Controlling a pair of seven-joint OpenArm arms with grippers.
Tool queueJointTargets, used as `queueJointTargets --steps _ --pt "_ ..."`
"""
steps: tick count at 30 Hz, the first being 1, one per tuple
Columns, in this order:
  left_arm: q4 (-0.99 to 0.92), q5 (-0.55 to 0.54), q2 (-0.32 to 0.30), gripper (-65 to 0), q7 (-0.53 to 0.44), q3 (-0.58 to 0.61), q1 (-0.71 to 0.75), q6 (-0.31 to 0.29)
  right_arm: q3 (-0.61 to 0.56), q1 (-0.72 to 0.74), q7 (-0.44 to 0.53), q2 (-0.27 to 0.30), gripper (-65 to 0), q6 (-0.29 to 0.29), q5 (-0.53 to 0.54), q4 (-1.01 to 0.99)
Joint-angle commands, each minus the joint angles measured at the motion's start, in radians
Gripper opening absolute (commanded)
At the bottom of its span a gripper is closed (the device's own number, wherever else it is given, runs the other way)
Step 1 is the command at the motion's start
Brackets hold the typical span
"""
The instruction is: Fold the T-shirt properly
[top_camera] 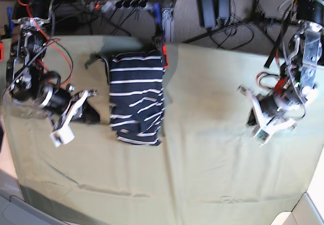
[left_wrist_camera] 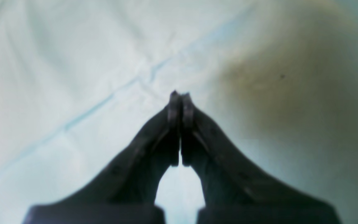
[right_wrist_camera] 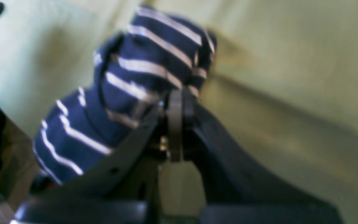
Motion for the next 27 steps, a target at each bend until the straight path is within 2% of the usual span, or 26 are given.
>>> queueJointTargets --steps 1,8,13,16,21,24,27 --pt "0.034 -0.019 -0.014 -65.0 -0.014 -0.035 0.021 -0.021 0.031 -0.017 0.016 0.026 -65.0 0.081 0.012 0.023" --pt "0.161 -0.041 -0.013 -65.0 -0.007 -0.232 0.314 -0.024 0.253 -0.281 0.013 0.079 -65.0 0.08 0.03 0.089" --pt "0.22 -0.059 -0.005 -65.0 -0.01 -0.356 0.539 -0.024 0.39 -0.499 -0.006 0.079 -65.0 0.081 0.058 0.129" --pt "0.211 -0.073 0.03 -65.0 -0.013 -0.393 0.655 -0.043 0.432 -0.635 -0.006 0.079 -65.0 0.081 0.057 0.136" --pt "0.069 -0.069 0.106 -65.0 -0.026 -0.391 0.763 -0.043 0.435 -0.827 -0.005 0.051 -65.0 0.079 0.047 0.098" --pt "-0.084 -0.024 0.154 -65.0 -0.054 -0.389 0.761 -0.043 0.435 -0.894 0.008 0.015 -65.0 0.077 0.026 0.03" --pt "-0.263 0.031 0.172 -65.0 -0.078 -0.351 0.718 -0.043 0.435 -0.908 0.049 -0.012 -65.0 0.076 0.0 -0.09"
